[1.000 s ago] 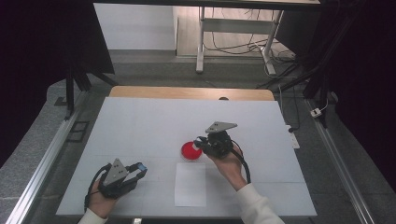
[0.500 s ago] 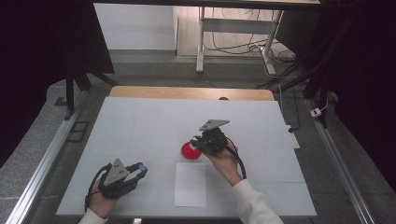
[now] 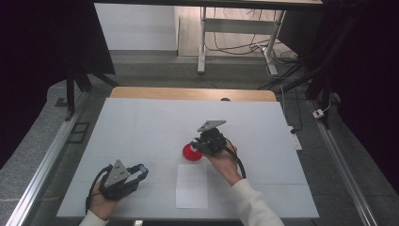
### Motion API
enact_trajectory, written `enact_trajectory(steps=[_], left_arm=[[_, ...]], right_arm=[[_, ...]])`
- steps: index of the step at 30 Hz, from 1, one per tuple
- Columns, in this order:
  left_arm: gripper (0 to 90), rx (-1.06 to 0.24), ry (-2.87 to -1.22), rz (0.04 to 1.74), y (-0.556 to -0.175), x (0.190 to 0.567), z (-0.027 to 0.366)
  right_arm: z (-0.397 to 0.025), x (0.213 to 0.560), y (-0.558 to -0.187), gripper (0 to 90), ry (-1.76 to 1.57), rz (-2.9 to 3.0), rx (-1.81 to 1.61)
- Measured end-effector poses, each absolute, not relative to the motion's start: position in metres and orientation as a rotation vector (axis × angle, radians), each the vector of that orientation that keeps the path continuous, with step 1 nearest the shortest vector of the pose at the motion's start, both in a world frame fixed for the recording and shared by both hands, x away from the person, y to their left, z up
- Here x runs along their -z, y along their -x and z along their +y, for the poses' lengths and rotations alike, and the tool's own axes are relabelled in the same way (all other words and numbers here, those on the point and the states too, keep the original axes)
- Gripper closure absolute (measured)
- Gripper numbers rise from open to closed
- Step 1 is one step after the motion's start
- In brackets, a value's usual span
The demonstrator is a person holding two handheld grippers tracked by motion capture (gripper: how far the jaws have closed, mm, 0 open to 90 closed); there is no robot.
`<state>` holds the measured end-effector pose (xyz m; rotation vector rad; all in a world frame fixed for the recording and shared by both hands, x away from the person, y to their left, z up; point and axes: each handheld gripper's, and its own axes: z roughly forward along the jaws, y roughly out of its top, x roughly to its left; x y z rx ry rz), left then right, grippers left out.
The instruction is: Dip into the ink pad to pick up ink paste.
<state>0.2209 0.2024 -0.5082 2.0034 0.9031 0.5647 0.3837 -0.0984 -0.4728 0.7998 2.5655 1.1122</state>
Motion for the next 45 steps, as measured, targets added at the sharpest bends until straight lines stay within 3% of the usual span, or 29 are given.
enact_trajectory(steps=[45], left_arm=[[66.0,-0.568,-2.008,0.903,-0.221,0.508,0.202]], right_arm=[[-0.088,0.485,-0.387,74.9,-0.773,2.577,-0.988]])
